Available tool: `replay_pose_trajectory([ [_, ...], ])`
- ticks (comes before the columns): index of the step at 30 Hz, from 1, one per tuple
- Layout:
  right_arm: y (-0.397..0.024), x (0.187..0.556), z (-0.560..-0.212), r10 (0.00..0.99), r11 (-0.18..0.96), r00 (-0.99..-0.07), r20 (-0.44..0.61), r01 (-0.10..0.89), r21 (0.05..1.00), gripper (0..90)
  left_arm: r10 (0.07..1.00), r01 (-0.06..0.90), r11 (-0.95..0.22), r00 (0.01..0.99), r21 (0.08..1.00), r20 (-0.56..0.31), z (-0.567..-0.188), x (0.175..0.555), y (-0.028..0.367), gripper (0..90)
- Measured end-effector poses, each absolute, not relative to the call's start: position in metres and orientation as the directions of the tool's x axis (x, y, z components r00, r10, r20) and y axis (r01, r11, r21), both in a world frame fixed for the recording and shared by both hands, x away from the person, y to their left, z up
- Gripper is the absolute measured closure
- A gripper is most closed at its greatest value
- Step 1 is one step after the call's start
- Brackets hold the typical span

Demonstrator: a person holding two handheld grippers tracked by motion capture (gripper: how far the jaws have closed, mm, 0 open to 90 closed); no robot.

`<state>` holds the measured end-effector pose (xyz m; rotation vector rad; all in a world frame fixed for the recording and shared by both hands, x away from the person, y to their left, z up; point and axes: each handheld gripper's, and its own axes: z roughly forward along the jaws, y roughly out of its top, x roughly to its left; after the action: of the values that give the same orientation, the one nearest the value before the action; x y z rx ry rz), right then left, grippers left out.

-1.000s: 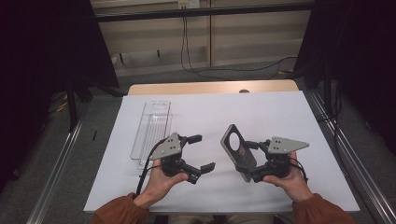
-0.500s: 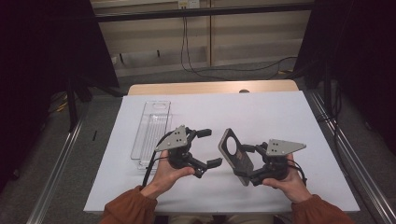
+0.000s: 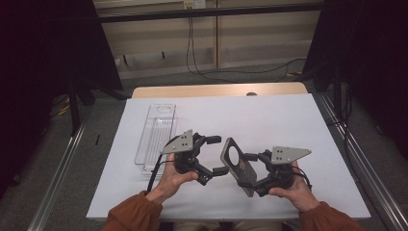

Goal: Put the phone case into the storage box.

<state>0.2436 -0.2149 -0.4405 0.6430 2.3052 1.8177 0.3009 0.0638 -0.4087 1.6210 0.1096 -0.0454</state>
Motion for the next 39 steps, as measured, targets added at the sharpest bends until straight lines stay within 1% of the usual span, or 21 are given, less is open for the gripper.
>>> replay_pose_trajectory([
  [2, -0.213, 0.243, -0.44, 0.395, 0.184, -0.906, 0.151, 0.24, 0.953, 12.1, 0.025, 0.08, -0.043, 0.997, 0.996, -0.079, -0.408, 0.299, 0.062, 0.4],
  [4, -0.21, 0.241, -0.439, 0.385, 0.187, -0.911, 0.148, 0.234, 0.954, 12.1, 0.029, 0.067, -0.054, 0.997, 0.996, -0.066, -0.409, 0.298, 0.062, 0.6],
  [14, -0.206, 0.24, -0.439, 0.355, 0.19, -0.922, 0.155, 0.234, 0.954, 12.1, 0.013, 0.072, -0.073, 0.997, 0.995, -0.072, -0.412, 0.299, 0.059, 0.1],
  [25, -0.203, 0.239, -0.438, 0.326, 0.187, -0.931, 0.164, 0.234, 0.954, 12.1, -0.021, 0.068, -0.082, 0.997, 0.994, -0.07, -0.415, 0.296, 0.054, 3.1],
  [39, -0.202, 0.239, -0.441, 0.321, 0.206, -0.931, 0.173, 0.247, 0.947, 12.1, -0.05, 0.075, -0.096, 0.996, 0.993, -0.08, -0.416, 0.295, 0.051, 5.9],
])
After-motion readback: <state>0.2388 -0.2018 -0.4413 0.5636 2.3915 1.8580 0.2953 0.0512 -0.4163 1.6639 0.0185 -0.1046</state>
